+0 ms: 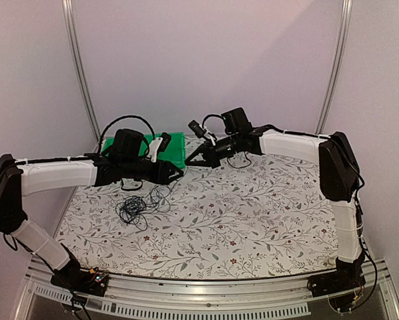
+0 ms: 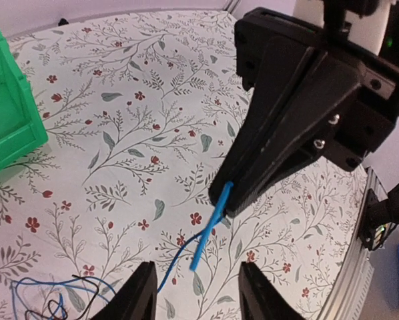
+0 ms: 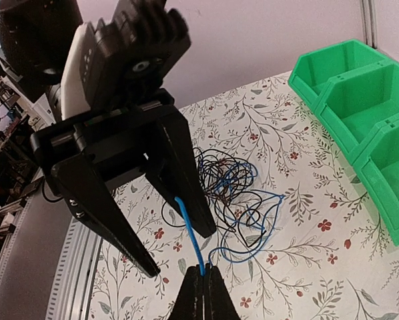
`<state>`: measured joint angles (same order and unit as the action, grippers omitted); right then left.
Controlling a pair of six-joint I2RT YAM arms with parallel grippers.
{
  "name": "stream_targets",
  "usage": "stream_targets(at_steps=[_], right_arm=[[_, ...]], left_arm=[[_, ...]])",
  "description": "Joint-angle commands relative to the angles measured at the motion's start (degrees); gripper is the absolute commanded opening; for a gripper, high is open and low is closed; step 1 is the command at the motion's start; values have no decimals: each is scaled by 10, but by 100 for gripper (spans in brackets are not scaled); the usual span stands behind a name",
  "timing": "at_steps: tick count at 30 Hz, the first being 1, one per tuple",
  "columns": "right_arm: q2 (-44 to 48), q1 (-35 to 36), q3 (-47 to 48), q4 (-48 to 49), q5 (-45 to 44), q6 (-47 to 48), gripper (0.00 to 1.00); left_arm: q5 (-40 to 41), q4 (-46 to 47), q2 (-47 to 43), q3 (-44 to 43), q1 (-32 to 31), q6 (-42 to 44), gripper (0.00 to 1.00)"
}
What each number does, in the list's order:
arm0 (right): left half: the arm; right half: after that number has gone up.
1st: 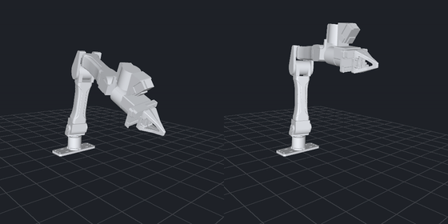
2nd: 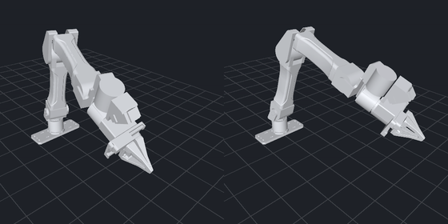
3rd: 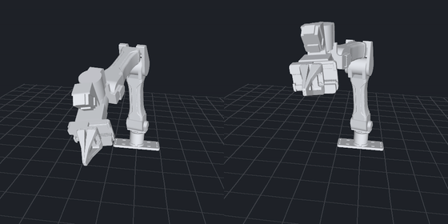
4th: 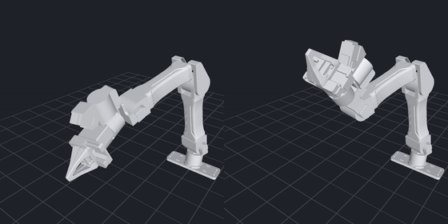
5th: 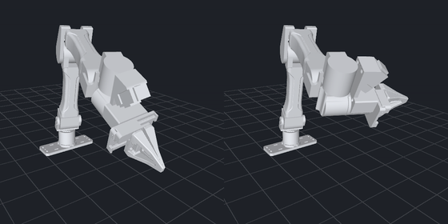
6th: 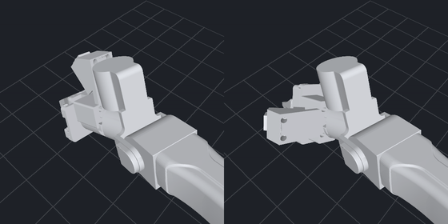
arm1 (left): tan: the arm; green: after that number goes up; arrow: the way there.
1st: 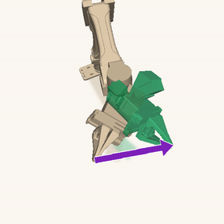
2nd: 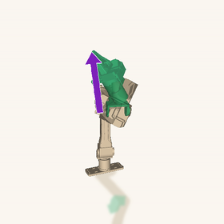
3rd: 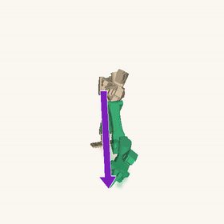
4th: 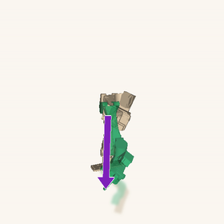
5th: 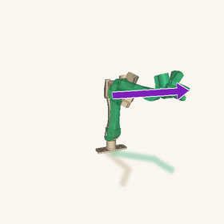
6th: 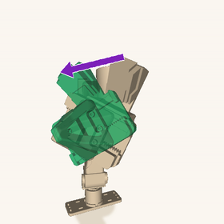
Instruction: Untangle the cables
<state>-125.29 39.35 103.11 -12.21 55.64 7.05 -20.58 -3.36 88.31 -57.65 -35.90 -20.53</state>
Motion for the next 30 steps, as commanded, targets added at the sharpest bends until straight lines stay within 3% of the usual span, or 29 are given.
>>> stream_targets(at_steps=[1,6,9,10,11,16,19,23,30], right_arm=[[-2,4,19,5,-9,-3,0],[0,4,26,-4,-11,-6,0],[-3,4,31,-10,-14,-5,0],[-3,4,33,-12,-15,-5,0],[-3,4,34,-13,-16,-5,0],[3,4,39,-21,-25,-1,0],[9,4,39,-27,-28,6,0],[24,-1,44,-41,-30,27,0],[103,-61,132,-44,-30,11,0]], left_arm=[[81,119,-76,108,-18,43,47],[125,226,-82,193,-23,85,50],[161,253,-30,182,-27,109,52],[197,263,-14,178,-31,120,63],[225,281,1,177,-33,129,64],[226,330,89,147,-34,162,63],[238,324,139,116,-35,160,47],[274,297,181,98,-34,141,16],[278,284,168,142,-34,115,4]])
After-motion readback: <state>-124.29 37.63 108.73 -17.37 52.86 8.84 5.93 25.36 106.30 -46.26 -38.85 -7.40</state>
